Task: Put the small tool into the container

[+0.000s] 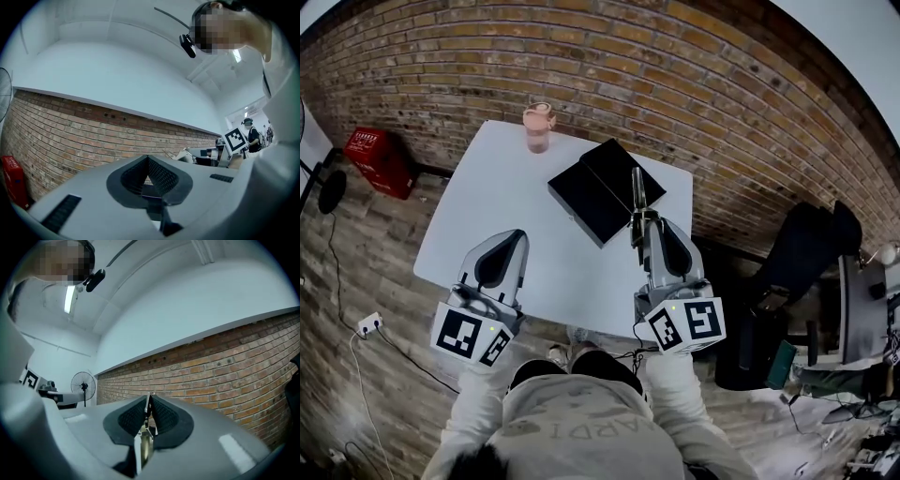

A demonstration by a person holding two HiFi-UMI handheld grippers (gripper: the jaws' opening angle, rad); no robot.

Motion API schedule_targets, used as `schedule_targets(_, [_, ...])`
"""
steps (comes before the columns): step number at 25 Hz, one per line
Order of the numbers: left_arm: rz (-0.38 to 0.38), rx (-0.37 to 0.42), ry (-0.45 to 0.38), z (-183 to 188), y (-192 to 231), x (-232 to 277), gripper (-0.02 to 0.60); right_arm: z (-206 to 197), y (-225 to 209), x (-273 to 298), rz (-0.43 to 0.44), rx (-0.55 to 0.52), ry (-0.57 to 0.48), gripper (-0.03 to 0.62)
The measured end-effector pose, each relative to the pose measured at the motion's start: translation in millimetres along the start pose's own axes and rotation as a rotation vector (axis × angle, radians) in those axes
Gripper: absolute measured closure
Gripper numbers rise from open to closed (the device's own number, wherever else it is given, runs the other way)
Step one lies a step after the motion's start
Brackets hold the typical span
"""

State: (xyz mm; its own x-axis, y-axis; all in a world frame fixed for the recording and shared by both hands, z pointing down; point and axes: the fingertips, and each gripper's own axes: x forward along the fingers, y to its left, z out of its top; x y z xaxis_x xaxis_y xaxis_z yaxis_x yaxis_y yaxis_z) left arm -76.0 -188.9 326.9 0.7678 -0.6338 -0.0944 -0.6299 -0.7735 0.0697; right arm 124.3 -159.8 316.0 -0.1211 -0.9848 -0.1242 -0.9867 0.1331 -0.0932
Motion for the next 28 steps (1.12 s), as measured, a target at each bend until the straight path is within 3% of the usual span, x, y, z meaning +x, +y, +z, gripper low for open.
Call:
schedule_targets(14, [0.096,-0.027,0.009,-9.2,50.9,37.0,0.577,-69.3,-7.6,108.1,0.158,-0.074,0.225,0.560])
schedule_targets(28, [0.187,-0.043,0.052,-30.7,78.0,46.2,0.577,-172.1,-21.7,153.9,0.226,-0.113,0.477,0.560])
